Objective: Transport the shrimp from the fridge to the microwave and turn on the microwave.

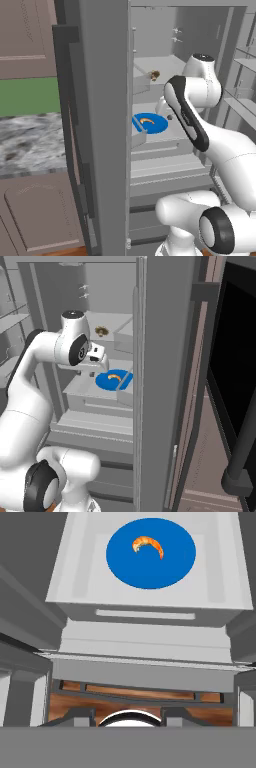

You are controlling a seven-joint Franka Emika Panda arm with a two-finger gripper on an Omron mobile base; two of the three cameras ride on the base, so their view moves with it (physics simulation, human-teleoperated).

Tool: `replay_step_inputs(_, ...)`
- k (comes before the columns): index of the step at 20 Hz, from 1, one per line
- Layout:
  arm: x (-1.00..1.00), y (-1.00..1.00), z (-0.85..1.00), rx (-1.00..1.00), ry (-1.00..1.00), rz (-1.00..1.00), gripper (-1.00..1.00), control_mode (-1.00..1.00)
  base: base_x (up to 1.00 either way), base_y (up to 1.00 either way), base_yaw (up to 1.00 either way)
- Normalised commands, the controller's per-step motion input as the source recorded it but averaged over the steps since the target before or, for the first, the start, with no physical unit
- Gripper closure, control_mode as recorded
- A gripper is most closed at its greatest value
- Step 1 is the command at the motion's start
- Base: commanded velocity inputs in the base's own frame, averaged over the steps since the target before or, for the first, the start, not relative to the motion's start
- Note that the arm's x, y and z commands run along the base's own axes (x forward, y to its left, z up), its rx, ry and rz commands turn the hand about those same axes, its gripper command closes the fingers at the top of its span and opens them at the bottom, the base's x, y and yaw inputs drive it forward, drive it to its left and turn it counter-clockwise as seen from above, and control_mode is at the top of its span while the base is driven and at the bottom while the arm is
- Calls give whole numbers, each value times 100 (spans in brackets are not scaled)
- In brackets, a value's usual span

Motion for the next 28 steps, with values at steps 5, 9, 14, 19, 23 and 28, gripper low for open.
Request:
replay_step_inputs(5,5,0,-14,-2,-5,0,-100,-100,0,0,0)
replay_step_inputs(9,18,0,-22,-1,-6,0,-100,-100,0,0,0)
replay_step_inputs(14,35,0,-19,0,-13,0,-100,-100,0,0,0)
replay_step_inputs(19,54,0,-25,0,-13,0,-100,-100,0,0,0)
replay_step_inputs(23,55,0,-15,0,-5,-1,-100,-100,0,0,0)
replay_step_inputs(28,58,1,-12,1,0,-4,-100,-100,0,0,0)
